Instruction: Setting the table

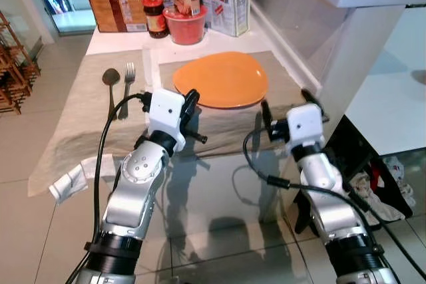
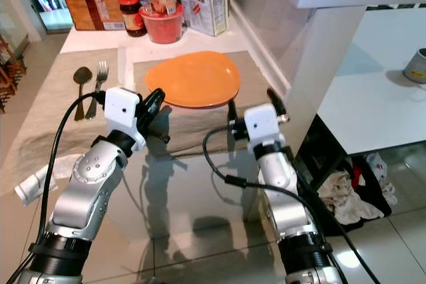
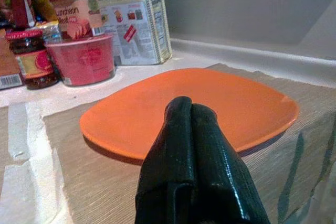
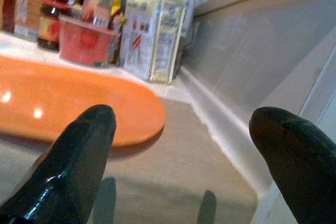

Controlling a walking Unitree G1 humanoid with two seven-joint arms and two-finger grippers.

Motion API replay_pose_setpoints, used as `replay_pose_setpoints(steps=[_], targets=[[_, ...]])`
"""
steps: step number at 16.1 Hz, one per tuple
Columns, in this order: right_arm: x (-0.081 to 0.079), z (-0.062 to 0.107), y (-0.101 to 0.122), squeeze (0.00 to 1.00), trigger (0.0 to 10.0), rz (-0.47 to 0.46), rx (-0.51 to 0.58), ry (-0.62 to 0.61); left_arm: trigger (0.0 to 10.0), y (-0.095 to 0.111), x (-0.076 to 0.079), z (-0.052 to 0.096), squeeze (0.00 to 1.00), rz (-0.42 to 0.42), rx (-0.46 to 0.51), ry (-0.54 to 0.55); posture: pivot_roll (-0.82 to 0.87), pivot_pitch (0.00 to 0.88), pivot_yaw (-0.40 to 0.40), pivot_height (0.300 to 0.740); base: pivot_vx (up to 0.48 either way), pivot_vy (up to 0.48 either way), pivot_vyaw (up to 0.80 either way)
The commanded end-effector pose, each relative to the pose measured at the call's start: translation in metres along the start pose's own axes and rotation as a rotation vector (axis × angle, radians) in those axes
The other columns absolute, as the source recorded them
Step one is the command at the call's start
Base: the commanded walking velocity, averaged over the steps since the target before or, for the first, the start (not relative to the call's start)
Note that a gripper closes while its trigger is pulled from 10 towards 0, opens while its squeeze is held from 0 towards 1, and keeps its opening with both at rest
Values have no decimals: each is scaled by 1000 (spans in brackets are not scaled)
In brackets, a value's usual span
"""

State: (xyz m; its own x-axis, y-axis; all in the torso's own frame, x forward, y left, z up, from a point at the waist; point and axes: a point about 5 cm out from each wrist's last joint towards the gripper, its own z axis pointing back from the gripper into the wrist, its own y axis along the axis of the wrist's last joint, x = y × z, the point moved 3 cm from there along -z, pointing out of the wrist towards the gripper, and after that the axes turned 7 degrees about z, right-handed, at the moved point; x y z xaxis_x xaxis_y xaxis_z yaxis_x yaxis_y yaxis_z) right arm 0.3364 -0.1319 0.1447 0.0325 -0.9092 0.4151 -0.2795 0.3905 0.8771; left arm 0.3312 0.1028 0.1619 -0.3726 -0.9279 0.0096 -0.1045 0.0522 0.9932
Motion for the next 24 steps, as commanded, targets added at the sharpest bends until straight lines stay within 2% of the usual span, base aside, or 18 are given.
replay_pose_setpoints(steps=[1,3,8,11,16,19,21,23,24], targets=[[6,0,-4,0,10000,-13,-28,-15,0,-5,-7,2,0,6,-28,26,-17,0,43,740,0,0,0],[6,2,-8,0,10000,-15,-42,-16,0,-4,-9,2,0,-3,-28,28,-15,0,44,740,0,0,0],[5,10,-9,0,10000,-14,-55,-12,0,1,-10,1,0,-22,-10,18,-18,0,50,740,449,0,0],[7,9,-6,0,10000,-7,-42,-17,0,7,-4,-3,0,-33,15,-3,-22,0,49,740,480,0,0],[8,8,-2,0,10000,-6,-30,-16,0,9,-6,-4,0,-9,22,24,-21,0,46,740,480,0,0],[5,7,-3,0,10000,-14,-38,0,0,11,-11,-4,0,-18,33,56,-17,0,41,740,0,0,0],[1,7,-3,0,10000,-37,-40,24,0,10,-11,-4,0,-21,32,57,-18,0,39,740,0,0,0],[-14,6,4,0,10000,-165,-44,121,0,10,-13,-6,0,-25,27,58,-23,0,41,740,0,0,0],[-16,6,5,0,10000,-171,-45,133,0,10,-13,-6,0,-25,26,57,-23,0,41,740,0,0,0]])
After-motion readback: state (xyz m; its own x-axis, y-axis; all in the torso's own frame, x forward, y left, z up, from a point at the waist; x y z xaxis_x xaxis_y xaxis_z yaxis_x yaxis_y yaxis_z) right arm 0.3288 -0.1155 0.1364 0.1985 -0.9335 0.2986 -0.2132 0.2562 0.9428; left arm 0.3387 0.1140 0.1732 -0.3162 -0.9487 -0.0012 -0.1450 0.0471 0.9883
